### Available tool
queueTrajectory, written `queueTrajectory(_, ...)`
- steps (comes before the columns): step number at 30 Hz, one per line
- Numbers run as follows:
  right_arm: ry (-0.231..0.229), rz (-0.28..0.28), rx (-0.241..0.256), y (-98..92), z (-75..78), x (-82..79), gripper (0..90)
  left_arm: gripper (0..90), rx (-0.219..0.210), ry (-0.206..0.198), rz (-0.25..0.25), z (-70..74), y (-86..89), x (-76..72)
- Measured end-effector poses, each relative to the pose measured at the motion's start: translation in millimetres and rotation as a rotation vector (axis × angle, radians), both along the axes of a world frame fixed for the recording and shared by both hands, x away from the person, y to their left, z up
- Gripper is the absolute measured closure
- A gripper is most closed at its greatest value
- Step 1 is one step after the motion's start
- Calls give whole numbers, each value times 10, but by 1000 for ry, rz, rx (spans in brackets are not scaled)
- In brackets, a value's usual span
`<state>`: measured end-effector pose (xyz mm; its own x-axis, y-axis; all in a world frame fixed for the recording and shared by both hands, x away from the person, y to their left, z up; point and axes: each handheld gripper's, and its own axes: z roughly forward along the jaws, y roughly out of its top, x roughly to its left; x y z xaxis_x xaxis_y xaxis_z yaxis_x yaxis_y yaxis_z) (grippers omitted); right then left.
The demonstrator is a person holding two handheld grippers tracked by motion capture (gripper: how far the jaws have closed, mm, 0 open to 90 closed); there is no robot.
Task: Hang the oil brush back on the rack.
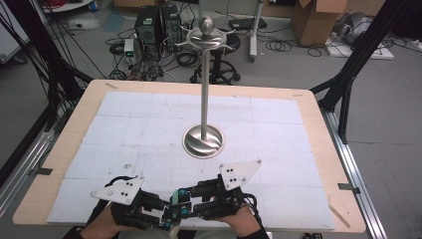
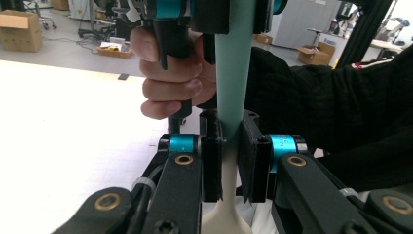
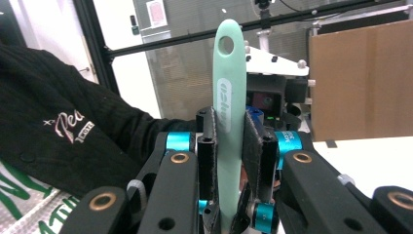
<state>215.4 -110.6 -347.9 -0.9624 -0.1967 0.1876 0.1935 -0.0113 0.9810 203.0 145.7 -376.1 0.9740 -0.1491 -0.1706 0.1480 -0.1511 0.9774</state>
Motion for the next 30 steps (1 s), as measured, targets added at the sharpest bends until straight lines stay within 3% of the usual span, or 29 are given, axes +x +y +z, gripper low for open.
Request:
queueTrajectory(2, 4, -21, -8, -2, -3, 0, 780, 775, 1, -2, 29, -2, 13, 13)
queueTrajectory(4, 22, -50, -18, -3, -9, 11, 781, 680, 1, 1, 48, -2, 17, 18)
queueTrajectory(5, 34, -67, -23, -7, -10, 17, 781, 645, 13, 0, 90, 0, 27, 31)
queueTrajectory(6, 34, -67, -23, -7, -10, 17, 781, 623, 13, 0, 90, 0, 27, 31)
queueTrajectory(7, 48, -122, -25, -17, -4, 24, 782, 604, 24, -7, 128, -4, 40, 40)
queueTrajectory(8, 48, -122, -25, -17, -4, 24, 782, 593, 24, -7, 128, -4, 40, 40)
queueTrajectory(9, 66, -181, -27, -38, 11, 29, 782, 589, 45, -19, 173, -9, 45, 50)
queueTrajectory(10, 66, -181, -27, -38, 11, 29, 782, 590, 45, -19, 173, -9, 45, 50)
queueTrajectory(11, 76, -244, -37, -56, 31, 26, 781, 591, 64, -31, 207, -12, 50, 57)
queueTrajectory(12, 76, -268, -37, -62, 41, 22, 781, 594, 80, -35, 254, -20, 51, 64)
queueTrajectory(14, 79, -289, -41, -66, 48, 17, 781, 605, 88, -42, 274, -26, 51, 68)
queueTrajectory(15, 90, -347, -53, -67, 66, -2, 781, 618, 98, -43, 309, -35, 45, 68)
queueTrajectory(16, 90, -347, -53, -67, 66, -2, 781, 630, 98, -43, 309, -35, 45, 68)
queueTrajectory(17, 99, -404, -52, -65, 80, -21, 780, 648, 98, -45, 327, -40, 45, 71)
queueTrajectory(21, 96, -482, -48, -58, 111, -77, 780, 689, 104, -50, 353, -41, 34, 66)
queueTrajectory(30, 63, -521, -101, 23, 113, -134, 779, 832, 125, -52, 359, -61, -6, 49)
